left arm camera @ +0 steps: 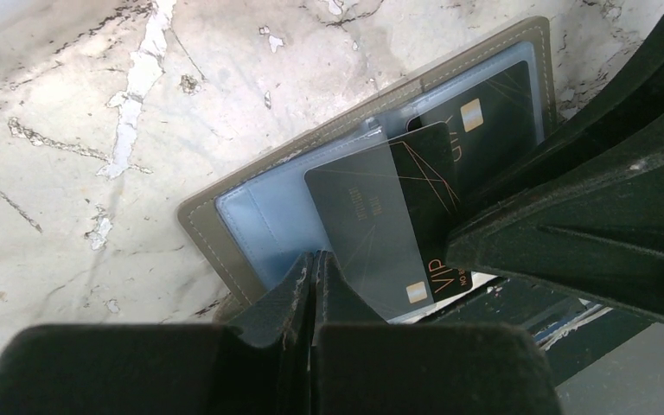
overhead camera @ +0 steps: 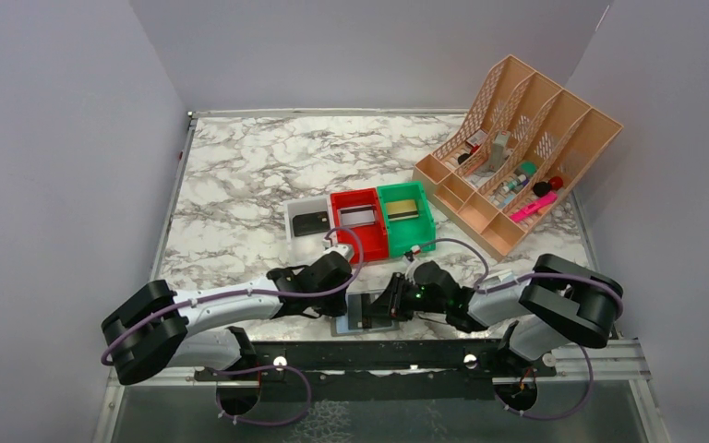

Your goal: Take the credit cards out of the card holder

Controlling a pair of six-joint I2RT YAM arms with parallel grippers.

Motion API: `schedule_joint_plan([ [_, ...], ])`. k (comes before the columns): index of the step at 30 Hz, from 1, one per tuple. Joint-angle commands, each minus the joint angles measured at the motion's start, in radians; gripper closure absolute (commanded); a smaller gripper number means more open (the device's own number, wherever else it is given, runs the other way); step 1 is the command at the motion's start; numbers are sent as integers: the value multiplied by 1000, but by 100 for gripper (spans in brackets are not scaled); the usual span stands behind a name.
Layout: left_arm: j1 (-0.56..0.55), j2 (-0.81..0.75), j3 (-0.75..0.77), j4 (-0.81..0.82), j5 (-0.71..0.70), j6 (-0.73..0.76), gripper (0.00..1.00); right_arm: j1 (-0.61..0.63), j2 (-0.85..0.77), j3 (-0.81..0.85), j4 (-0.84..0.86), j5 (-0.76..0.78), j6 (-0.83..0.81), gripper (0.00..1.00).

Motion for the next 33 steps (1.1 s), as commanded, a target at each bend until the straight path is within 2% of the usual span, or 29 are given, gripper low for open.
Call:
schedule_joint_plan([
  [1, -9, 35, -7, -72, -40, 25, 100, -6, 47, 19, 66, -8, 9, 75],
  [4, -12, 37, -8, -69, -41, 24, 100, -6, 80, 20, 110, -19, 21, 77],
  [9, -15, 31, -7, -71, -47, 21, 100, -7, 99, 5, 143, -19, 37, 89],
  [16, -15, 18, -5, -61, -39, 22, 100, -7, 68, -21, 118, 0, 29, 85],
  [25, -16, 19, -6, -61, -48, 25, 100, -7, 21, -40, 99, 8, 23, 95],
  [33, -15, 5, -3, -59, -60, 28, 100, -7, -77, -54, 6, 38, 2, 99],
])
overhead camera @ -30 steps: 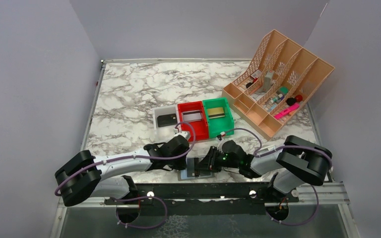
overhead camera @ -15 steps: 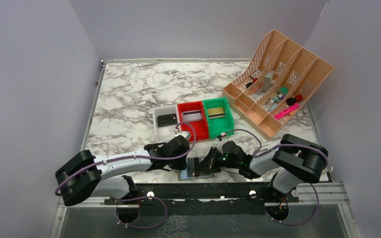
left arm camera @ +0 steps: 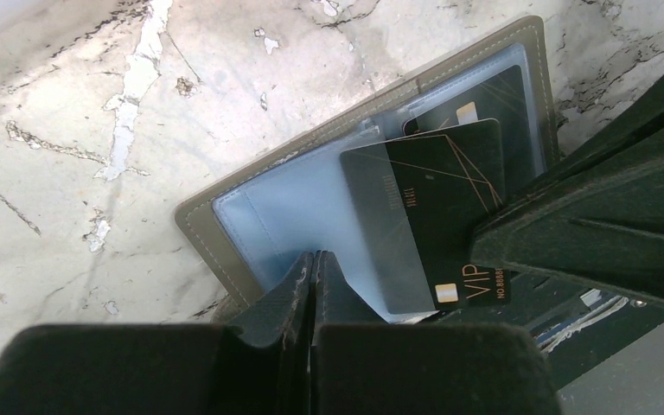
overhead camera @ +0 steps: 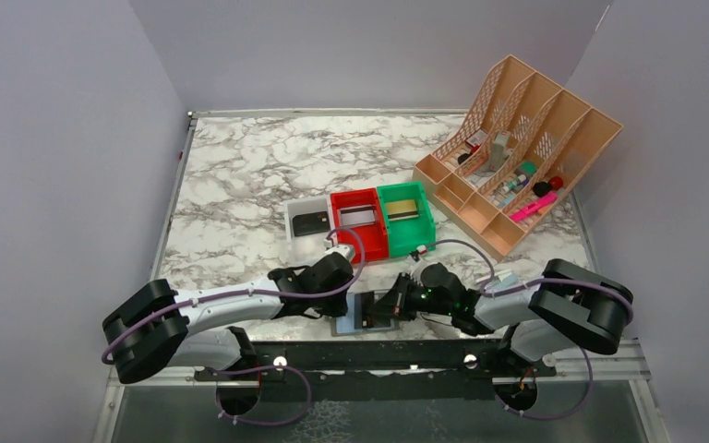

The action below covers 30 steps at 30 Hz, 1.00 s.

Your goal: Take the credit cards out of the card holder

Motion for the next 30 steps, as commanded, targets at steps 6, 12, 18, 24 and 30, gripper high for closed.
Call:
schedule_joint_plan([
  [6, -6, -19, 2, -62, -53, 30, 100, -5, -130, -32, -142, 82, -30, 99],
  [12, -6, -65, 11, -61, -68, 32, 93, -5, -224, -38, -220, 127, -63, 99],
  [18, -6, -100, 37, -72, -94, 41, 69, -5, -301, -40, -264, 140, -103, 99],
  [24, -5, -121, 100, -135, -171, 84, 43, -6, -416, -56, -322, 190, -135, 99],
  [30, 13, -103, 213, -245, -233, 120, 24, -5, -519, -55, -455, 265, -146, 99],
])
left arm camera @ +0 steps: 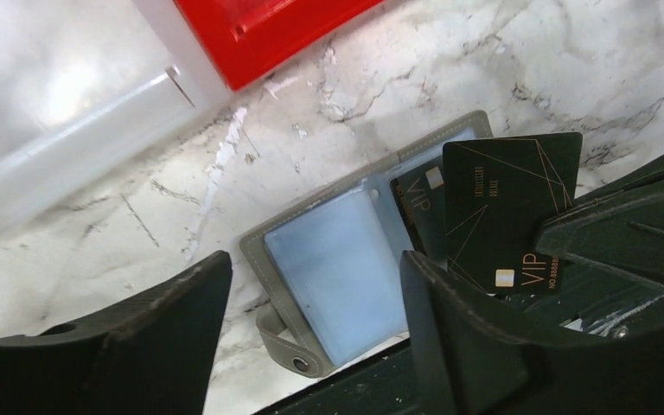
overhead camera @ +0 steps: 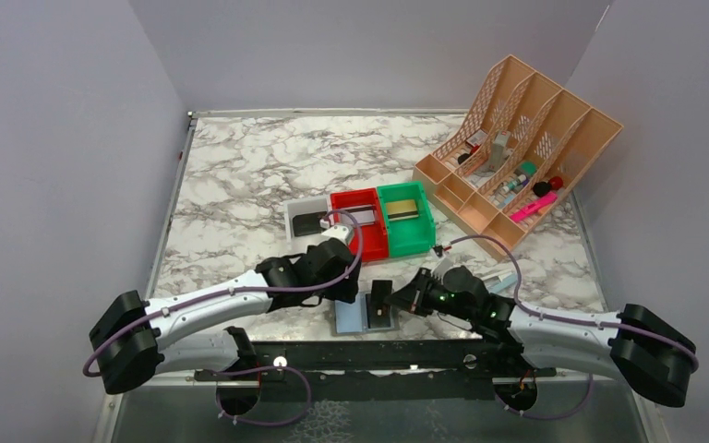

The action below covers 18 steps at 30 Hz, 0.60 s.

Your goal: Take the credit cards out of the card holder

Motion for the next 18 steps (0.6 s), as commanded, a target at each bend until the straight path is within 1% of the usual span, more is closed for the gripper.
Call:
schedule_joint_plan([
  [1, 23, 2, 108, -113, -81, 55, 23, -5, -68, -14, -115, 102, -29, 99],
  [3, 35, 1, 146, -164, -112, 63, 20, -5, -94, -21, -119, 123, -38, 99],
  [6, 71, -37, 162, -215, -162, 71, 13, -5, -126, -8, -132, 134, -71, 99],
  [8, 135, -79, 143, -220, -166, 89, 11, -5, -147, 16, -153, 128, -110, 99],
  [11, 273, -131, 107, -220, -123, 127, 9, -5, -167, 67, -193, 132, -185, 99],
  [13, 340, -150, 101, -221, -106, 147, 9, -5, -169, 104, -204, 142, -245, 99],
  [18, 414, -168, 121, -221, -163, 173, 6, -5, -115, 214, -192, 150, -391, 99],
])
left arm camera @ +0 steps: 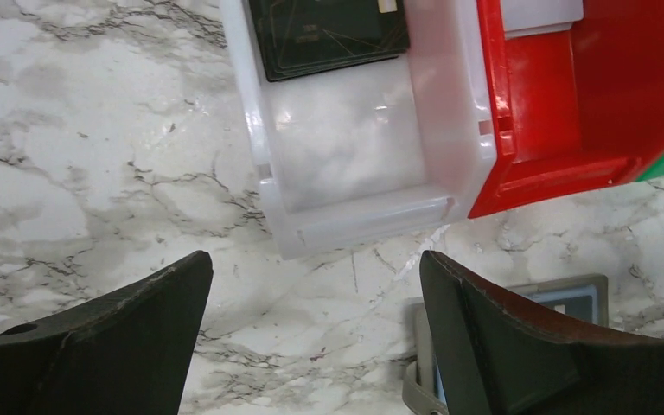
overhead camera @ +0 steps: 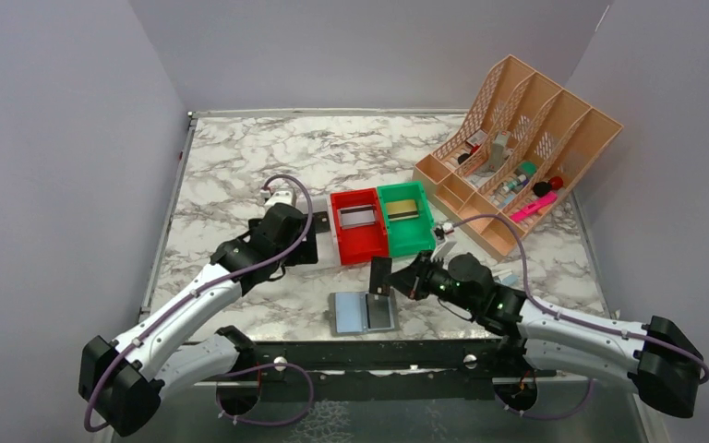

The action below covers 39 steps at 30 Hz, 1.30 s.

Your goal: Take the credit cards out of the card holder

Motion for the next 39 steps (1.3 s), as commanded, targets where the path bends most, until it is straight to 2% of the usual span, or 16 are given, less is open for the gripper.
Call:
schedule_joint_plan([
  [1, 59, -23, 9, -19, -77, 54, 4, -5, 53, 118, 5, 41, -190, 99],
  [4, 124, -23, 2, -11, -124, 77, 1, -5, 134, 199, 15, 35, -284, 99],
  [10, 277, 20, -1, 48, -28, 130, 1, -5, 331, 386, 55, 7, -494, 99],
  [14, 370, -44, -9, 59, -31, 120, 1, -5, 469, 527, 35, 1, -599, 99],
  [20, 380, -125, -22, 58, -92, 98, 1, -3, 670, 707, 51, -39, -758, 99],
  [25, 382, -151, -20, 50, -136, 93, 1, -2, 771, 786, 86, -49, -877, 99],
  [39, 405, -197, -22, 49, -148, 102, 1, 40, 980, 863, 220, 141, -1287, 98],
])
